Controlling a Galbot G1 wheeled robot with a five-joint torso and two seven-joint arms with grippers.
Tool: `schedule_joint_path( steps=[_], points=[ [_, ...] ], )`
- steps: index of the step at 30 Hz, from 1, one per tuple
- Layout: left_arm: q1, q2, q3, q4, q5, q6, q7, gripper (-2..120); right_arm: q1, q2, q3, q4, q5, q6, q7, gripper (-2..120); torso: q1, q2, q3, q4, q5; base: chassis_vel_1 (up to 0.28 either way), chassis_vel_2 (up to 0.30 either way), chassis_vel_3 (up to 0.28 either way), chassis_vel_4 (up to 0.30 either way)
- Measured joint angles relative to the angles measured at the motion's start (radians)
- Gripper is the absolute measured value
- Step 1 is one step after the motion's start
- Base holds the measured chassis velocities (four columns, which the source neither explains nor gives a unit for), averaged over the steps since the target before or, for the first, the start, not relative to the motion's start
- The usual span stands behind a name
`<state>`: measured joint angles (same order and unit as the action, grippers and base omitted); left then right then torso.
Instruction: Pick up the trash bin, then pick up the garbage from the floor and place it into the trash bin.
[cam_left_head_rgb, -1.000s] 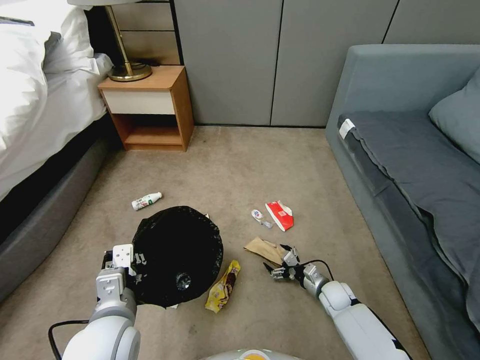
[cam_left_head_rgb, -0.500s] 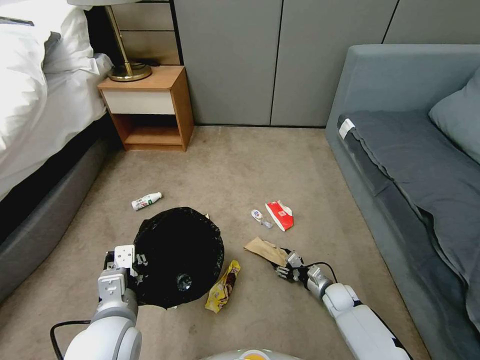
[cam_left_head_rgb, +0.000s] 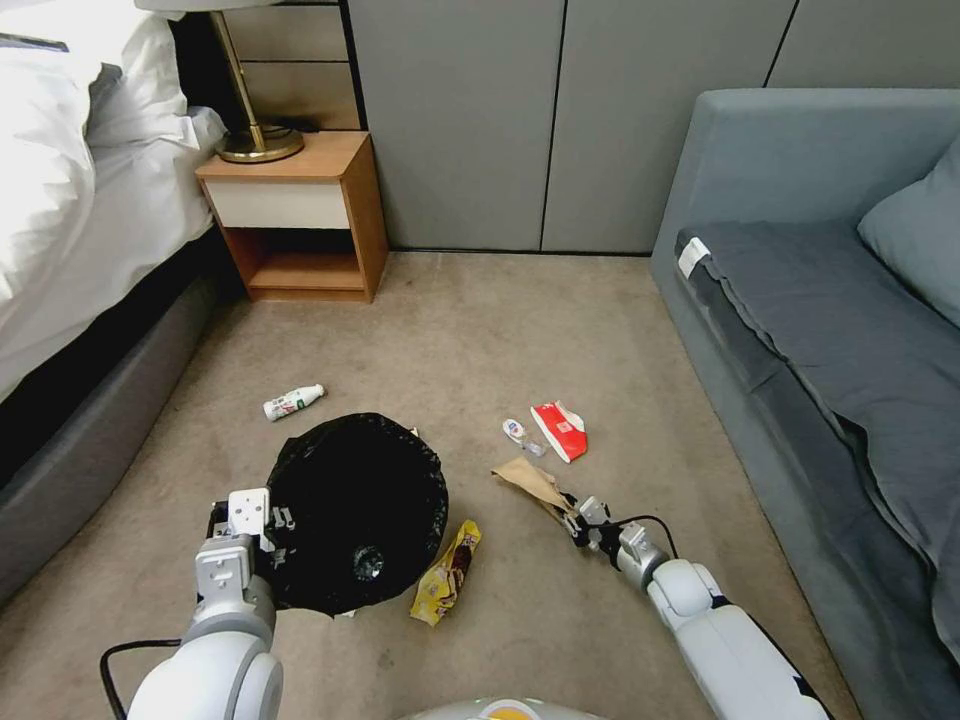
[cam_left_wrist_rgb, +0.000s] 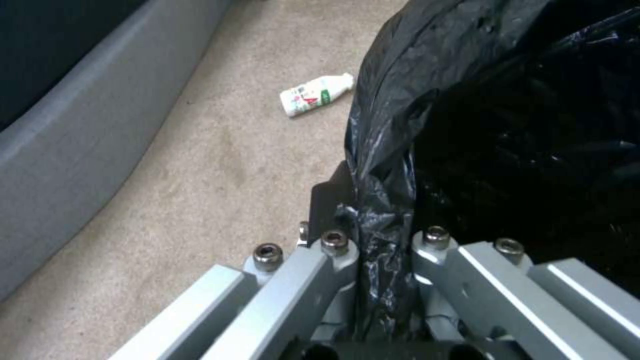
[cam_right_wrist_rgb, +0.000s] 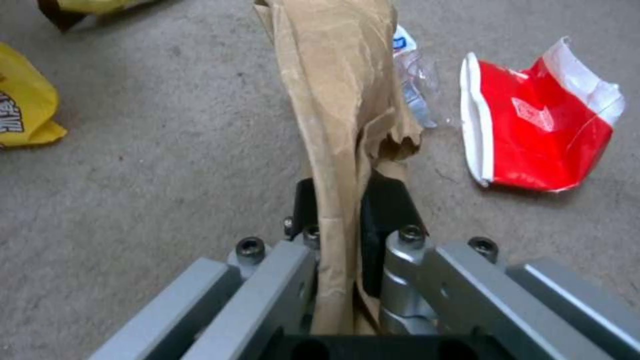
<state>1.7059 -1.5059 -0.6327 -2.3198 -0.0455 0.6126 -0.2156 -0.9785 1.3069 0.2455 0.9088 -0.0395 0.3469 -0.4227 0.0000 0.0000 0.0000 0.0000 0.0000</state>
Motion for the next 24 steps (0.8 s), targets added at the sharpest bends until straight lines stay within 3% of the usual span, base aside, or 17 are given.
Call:
schedule_joint_path(
  steps=[7,11,12,17,19,21,24],
  points=[
    [-0.001,0.000,0.001,-0.002,0.000,0.000,0.000,1,-0.018,-0.010,0.002,0.064,0.032,0.000,0.015,0,0.000,0.000,0.000,0.0000,-0.0001,0.000,0.000,0.000,0.000],
    [0.000,0.001,0.004,-0.003,0.000,0.000,0.001,1,-0.042,-0.023,0.002,0.168,0.072,-0.002,0.027,0,0.000,0.000,0.000,-0.0001,0.0000,0.000,0.000,0.000,0.000],
    [0.001,0.002,0.006,-0.003,0.000,0.000,0.001,1,-0.069,-0.035,-0.002,0.284,0.106,-0.009,0.032,0,0.000,0.000,0.000,0.0002,-0.0001,0.000,0.000,0.000,0.000],
    [0.002,0.003,0.010,-0.001,0.001,0.000,0.001,1,-0.107,-0.056,-0.012,0.435,0.149,-0.021,0.034,0,0.000,0.000,0.000,0.0003,-0.0004,0.000,0.000,0.000,0.000],
    [0.002,0.004,0.015,0.001,0.002,0.000,0.002,1,-0.157,-0.094,-0.039,0.647,0.213,-0.040,0.032,0,0.000,0.000,0.000,-0.0001,-0.0001,0.000,0.000,0.000,0.000],
    [0.002,0.004,0.017,0.001,0.002,0.000,0.002,1,-0.166,-0.103,-0.048,0.693,0.230,-0.043,0.030,0,0.000,0.000,0.000,-0.0001,-0.0003,0.000,0.000,0.000,0.000],
    [0.002,0.004,0.022,0.003,0.003,0.000,0.002,1,-0.198,-0.175,-0.112,0.900,0.346,-0.074,0.018,0,0.000,0.000,0.000,0.0000,-0.0002,0.000,0.000,0.000,0.000]
  ],
)
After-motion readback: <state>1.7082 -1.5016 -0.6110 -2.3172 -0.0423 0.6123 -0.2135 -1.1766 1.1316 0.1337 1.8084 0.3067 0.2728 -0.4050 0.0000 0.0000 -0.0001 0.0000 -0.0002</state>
